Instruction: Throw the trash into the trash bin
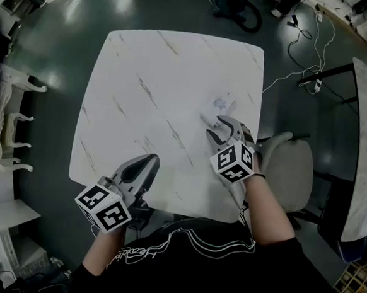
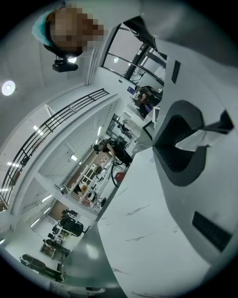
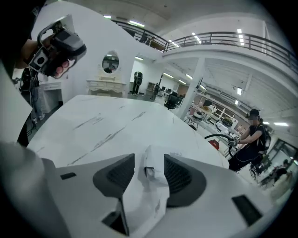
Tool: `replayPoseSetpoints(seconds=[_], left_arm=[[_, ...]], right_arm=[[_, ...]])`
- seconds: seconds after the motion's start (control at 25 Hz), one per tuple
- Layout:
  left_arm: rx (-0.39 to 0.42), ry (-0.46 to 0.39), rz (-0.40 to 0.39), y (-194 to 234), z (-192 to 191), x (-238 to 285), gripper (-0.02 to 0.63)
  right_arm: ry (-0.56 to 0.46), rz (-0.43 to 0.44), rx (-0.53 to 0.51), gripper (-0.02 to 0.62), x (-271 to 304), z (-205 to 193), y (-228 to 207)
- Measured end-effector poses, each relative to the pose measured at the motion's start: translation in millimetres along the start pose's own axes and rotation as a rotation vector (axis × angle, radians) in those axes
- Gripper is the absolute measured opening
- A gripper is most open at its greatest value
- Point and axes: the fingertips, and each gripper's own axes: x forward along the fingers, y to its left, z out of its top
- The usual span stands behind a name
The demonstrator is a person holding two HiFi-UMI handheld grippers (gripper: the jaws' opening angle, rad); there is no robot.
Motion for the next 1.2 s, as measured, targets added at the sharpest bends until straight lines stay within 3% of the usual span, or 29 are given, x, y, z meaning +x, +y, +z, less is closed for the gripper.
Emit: replayPoseSetpoints(seconds=[0.36,0.68,1.04,1.2], left_arm=[[-0.041,-0.008,0.027,13,-6,0,0.005],[-0.060,-0.017,0.046,17,-9,-5,0.005],[-0.075,-0.036,0.059,18,-15,-14,0.005],[-0.071,-0.043,0.061,17,-16,-23,0.005]], right_arm=[[0.060,-0.004,-0.011,0.196,26,-16,-4],[0.056,-0.010,-0.028,0.135,30,-20,-4],[0.061,0.041,-0.007,0.083,30,-21,-6],[0.051,0.009,-0.008,0.077,25,-15,-10]])
